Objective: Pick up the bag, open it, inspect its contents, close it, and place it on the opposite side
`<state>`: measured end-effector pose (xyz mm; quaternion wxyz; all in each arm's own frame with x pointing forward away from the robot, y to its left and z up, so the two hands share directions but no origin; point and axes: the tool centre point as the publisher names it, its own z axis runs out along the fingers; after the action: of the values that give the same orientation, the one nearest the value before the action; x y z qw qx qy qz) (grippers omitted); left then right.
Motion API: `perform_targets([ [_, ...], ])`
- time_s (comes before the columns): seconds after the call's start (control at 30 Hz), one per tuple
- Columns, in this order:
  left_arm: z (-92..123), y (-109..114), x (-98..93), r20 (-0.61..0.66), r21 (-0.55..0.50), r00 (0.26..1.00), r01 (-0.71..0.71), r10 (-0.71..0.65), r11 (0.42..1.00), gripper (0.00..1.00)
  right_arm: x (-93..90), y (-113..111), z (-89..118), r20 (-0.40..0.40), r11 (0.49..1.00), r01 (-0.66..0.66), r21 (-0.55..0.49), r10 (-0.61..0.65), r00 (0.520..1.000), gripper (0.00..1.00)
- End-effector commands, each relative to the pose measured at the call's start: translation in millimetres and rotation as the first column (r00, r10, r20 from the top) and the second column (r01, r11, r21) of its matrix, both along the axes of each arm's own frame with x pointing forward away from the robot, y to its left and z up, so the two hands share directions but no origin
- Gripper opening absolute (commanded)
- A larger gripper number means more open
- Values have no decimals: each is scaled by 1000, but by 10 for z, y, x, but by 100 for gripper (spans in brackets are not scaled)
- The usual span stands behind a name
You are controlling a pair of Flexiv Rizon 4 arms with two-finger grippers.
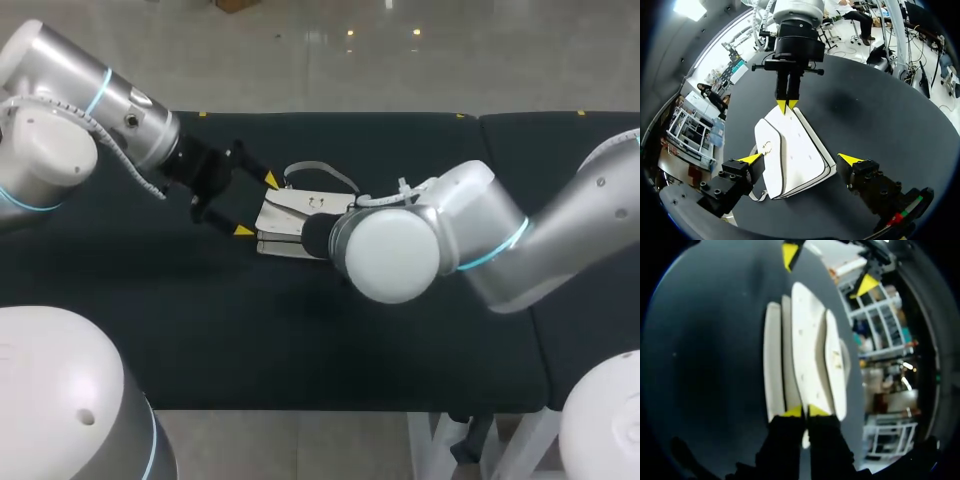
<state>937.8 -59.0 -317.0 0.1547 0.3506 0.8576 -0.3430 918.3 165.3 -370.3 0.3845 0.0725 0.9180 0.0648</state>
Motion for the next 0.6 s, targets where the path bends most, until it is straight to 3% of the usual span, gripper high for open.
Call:
perform_targets([
  [0.03,-58,-4,5,42,-19,999,9,-9,1000,100,-34,19,-49,21,1000,4,6,-4,1000,0],
  [0.3,11,-132,81,149,-115,989,15,2,993,100,-34,19,-49,21,1000,4,6,-4,1000,0],
  [0.5,-77,-237,154,201,-111,979,49,-26,993,100,-34,19,-49,21,1000,4,6,-4,1000,0],
  [0.6,-145,-283,204,224,-108,974,50,-25,993,91,-34,19,-49,21,1000,4,6,-4,1000,0],
])
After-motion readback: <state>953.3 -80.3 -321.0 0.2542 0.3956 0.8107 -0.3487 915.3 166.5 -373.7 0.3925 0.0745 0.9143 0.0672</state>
